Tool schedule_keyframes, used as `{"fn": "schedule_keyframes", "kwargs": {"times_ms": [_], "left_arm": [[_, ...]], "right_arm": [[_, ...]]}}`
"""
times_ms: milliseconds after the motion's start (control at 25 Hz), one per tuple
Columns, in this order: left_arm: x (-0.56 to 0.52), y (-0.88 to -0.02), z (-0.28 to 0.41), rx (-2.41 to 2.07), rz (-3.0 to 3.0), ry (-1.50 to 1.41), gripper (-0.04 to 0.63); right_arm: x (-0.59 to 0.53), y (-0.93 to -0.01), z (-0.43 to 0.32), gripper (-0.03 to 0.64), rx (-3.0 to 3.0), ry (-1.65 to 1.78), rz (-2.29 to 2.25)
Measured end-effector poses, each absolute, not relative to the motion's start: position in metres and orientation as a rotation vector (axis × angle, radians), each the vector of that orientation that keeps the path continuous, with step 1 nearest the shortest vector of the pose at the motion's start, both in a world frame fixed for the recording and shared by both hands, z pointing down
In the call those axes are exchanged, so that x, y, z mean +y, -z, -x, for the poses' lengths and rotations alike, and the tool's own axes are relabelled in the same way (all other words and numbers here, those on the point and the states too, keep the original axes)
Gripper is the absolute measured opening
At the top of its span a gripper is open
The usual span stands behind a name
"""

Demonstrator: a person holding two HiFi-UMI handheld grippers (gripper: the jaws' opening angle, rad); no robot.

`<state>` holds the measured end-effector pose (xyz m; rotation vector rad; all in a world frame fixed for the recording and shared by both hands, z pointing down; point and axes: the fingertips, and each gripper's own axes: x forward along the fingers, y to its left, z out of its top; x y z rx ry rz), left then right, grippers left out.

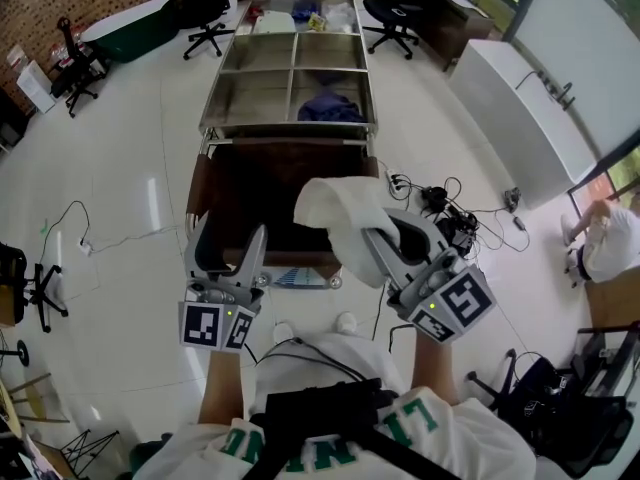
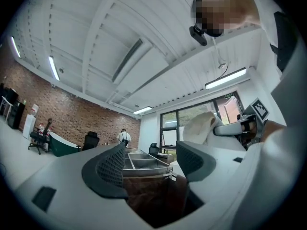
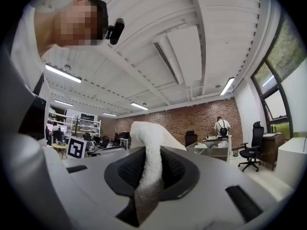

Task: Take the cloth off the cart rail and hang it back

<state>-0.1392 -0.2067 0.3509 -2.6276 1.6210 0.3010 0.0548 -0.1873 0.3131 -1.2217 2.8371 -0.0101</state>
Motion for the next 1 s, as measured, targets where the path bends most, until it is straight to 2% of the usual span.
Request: {"fn": "schedule_keyframes", "kwargs": {"times_ms": [200, 400, 560, 640, 680, 760, 1000], "left_arm": [[-0.21, -0.353, 0.135, 1.632, 2.636, -0.318, 0.313], [-0.206, -0.355, 0.13, 1.615, 2.648, -0.31, 0.313], [-0.203, -0.358, 0.129, 1.62, 2.649, -0.296, 0.313], [-0.202, -0.359, 0.13, 1.629, 2.647, -0.296, 0.313], [-0.202, -0.359, 0.131, 1.632, 2.646, -0.297, 0.313], [-0.201, -0.359, 0.132, 1.638, 2.643, -0.296, 0.313], [-0.2, -0.36, 0.134, 1.641, 2.639, -0.296, 0.313]], "right_arm": [[-0.207, -0.402, -0.069, 0.075, 2.964, 0.335, 1.323], [-0.228, -0.486, -0.088, 0.092, 3.094, 0.353, 1.596], [-0.223, -0.492, -0.08, 0.169, 3.222, 0.31, 1.578], [-0.218, -0.492, -0.075, 0.306, 3.27, 0.324, 1.515], [-0.215, -0.49, -0.074, 0.35, 3.274, 0.329, 1.488], [-0.213, -0.483, -0.075, 0.377, 3.248, 0.315, 1.469], [-0.209, -0.46, -0.082, 0.377, 3.169, 0.256, 1.437]]}}
